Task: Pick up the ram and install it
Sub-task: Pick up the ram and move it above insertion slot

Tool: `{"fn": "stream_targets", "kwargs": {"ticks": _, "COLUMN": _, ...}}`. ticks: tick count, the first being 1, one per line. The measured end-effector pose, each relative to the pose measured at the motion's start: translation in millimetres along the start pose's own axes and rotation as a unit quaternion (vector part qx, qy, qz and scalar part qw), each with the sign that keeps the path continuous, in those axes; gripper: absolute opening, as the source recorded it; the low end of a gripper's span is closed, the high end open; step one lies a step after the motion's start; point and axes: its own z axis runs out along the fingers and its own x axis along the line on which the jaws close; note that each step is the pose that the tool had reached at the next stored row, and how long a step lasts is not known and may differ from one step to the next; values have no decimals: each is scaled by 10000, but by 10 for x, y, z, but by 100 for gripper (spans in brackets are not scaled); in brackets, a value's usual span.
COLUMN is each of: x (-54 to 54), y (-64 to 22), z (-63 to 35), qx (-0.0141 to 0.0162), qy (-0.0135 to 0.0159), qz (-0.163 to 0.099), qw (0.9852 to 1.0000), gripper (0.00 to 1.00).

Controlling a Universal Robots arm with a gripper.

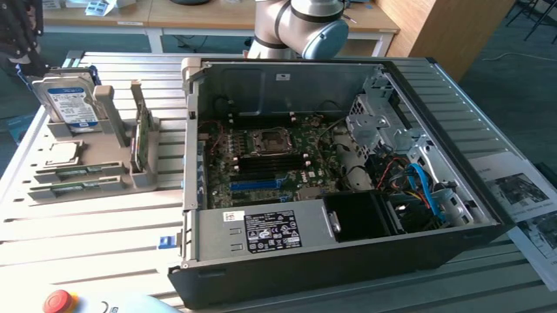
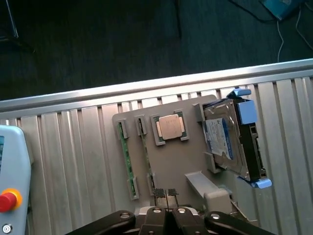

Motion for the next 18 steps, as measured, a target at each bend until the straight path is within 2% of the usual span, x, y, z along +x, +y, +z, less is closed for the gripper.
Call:
{"fn": "stream_targets", "kwargs": {"ticks": 4, "x": 0, "y": 0, "z": 0, "qx": -9, "qy": 17, "qz": -367, "qw": 9993, "gripper": 10}}
{"fn": "stream_targets", "kwargs": {"ticks": 9, "x": 0, "y": 0, "z": 0, "qx": -19, "qy": 36, "qz": -792, "qw": 9969, "gripper": 10}}
{"fn": "stream_targets", "kwargs": {"ticks": 11, "x": 0, "y": 1, "z": 0, "qx": -20, "qy": 38, "qz": -844, "qw": 9964, "gripper": 10}}
{"fn": "stream_targets", "kwargs": {"ticks": 18, "x": -1, "y": 0, "z": 0, "qx": -20, "qy": 39, "qz": -845, "qw": 9964, "gripper": 10}}
